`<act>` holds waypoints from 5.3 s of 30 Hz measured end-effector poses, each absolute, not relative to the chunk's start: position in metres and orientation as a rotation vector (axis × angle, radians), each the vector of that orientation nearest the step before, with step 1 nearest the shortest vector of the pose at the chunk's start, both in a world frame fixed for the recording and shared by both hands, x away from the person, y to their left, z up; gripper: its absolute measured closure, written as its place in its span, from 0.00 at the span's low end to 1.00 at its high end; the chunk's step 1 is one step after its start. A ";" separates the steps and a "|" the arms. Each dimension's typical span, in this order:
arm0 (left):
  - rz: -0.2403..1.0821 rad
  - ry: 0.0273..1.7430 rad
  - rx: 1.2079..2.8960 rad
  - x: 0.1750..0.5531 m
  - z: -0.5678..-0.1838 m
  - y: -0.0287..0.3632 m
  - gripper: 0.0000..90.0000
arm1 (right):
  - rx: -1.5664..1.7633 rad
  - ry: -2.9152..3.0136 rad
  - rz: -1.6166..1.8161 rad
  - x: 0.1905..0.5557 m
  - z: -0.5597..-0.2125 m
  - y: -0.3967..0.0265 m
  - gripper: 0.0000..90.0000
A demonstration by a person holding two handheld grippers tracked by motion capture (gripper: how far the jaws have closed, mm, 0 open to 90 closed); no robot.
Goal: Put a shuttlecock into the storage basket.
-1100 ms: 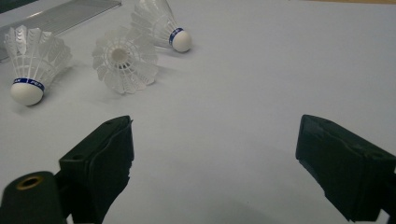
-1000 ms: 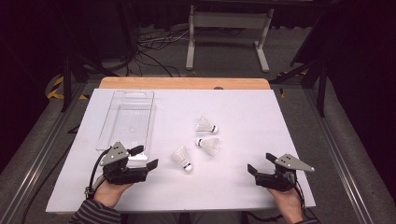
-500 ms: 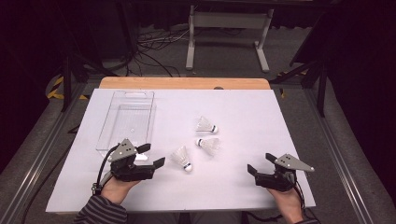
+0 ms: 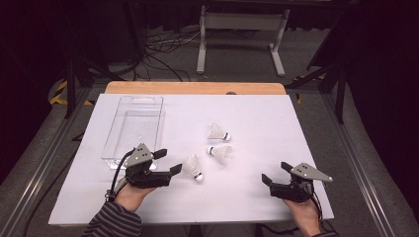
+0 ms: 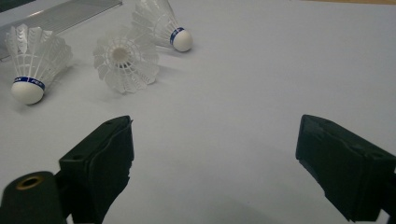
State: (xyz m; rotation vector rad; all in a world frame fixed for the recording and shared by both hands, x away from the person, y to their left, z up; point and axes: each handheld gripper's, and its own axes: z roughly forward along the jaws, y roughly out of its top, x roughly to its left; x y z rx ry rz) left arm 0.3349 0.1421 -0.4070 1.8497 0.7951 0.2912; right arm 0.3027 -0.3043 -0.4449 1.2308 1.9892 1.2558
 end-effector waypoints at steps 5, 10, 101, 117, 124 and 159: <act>0.270 0.791 1.848 0.338 -0.406 0.135 0.27 | 1.229 1.987 1.264 0.303 -0.445 -0.304 0.13; 0.262 0.784 1.859 0.342 -0.406 0.128 0.27 | 1.227 1.988 1.265 0.303 -0.445 -0.304 0.13; 0.007 0.976 2.345 0.398 -0.415 0.083 0.71 | 1.228 2.006 1.250 0.304 -0.446 -0.303 0.13; 0.022 0.927 2.395 0.397 -0.416 0.083 0.93 | 1.226 2.007 1.247 0.304 -0.446 -0.303 0.13; 0.012 0.910 2.409 0.395 -0.415 0.083 0.99 | 1.224 2.009 1.245 0.304 -0.446 -0.303 0.13; 0.009 0.809 2.370 0.383 -0.391 0.089 1.00 | 1.225 2.007 1.240 0.304 -0.446 -0.302 0.13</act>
